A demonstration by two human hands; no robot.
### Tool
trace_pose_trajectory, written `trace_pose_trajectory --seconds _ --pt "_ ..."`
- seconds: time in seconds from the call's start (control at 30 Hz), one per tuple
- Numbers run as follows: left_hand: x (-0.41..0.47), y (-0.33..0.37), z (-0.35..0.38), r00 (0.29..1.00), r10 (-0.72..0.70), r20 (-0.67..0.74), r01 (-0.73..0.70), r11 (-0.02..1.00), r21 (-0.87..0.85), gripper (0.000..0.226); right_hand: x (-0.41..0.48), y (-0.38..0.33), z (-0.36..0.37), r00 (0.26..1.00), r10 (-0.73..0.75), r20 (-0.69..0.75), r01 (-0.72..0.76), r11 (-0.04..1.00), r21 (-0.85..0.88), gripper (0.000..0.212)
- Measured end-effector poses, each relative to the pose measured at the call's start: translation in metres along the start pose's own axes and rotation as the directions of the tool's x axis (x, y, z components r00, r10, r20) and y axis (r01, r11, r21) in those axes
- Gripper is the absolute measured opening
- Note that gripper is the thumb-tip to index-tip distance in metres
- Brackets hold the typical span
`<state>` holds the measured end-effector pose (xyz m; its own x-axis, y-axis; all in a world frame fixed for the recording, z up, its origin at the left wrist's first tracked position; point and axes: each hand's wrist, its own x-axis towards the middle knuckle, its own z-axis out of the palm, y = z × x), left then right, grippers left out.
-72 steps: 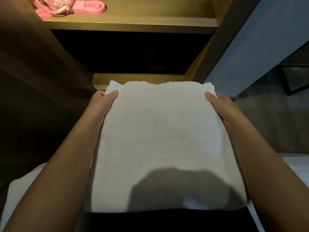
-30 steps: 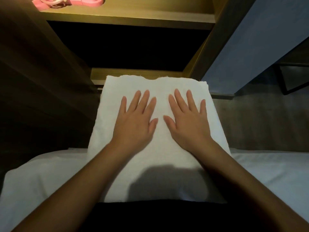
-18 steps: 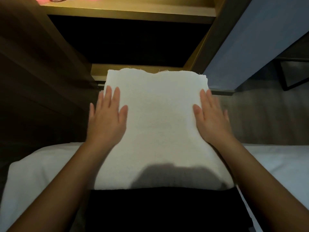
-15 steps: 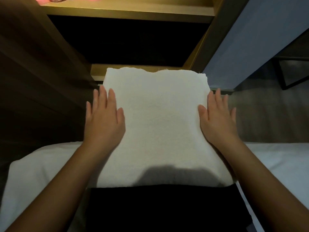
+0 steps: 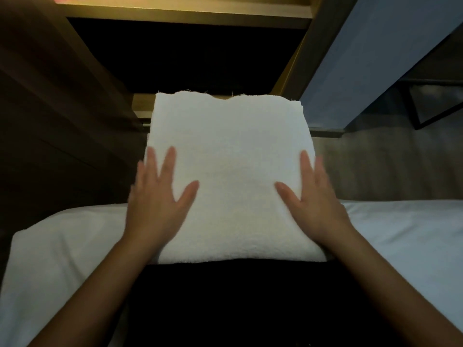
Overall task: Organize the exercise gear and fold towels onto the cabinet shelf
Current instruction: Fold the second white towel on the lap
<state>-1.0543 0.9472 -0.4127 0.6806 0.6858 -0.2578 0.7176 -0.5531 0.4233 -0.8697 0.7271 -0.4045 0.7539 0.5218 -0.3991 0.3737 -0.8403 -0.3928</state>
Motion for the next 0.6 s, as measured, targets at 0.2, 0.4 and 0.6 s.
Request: trace_pose_trajectory --seconds 0.2,0.4,0.6 --pt "0.002 -0.027 -0.011 0.938 -0.346 0.013 0.324 0.864 -0.384 0.064 0.001 0.012 -0.010 0.987 0.086 -0.137 -0.054 0.974 0.219 0.074" --pt "0.028 -0.018 -0.015 0.932 -0.339 -0.130 0.243 0.850 -0.468 0.043 0.032 0.002 -0.014 0.964 0.075 -0.254 0.006 0.953 0.303 0.053" --pt "0.050 0.007 -0.039 0.947 -0.222 -0.231 0.200 0.973 -0.117 0.052 0.052 -0.025 -0.036 0.964 0.074 -0.254 -0.080 0.997 -0.014 0.058"
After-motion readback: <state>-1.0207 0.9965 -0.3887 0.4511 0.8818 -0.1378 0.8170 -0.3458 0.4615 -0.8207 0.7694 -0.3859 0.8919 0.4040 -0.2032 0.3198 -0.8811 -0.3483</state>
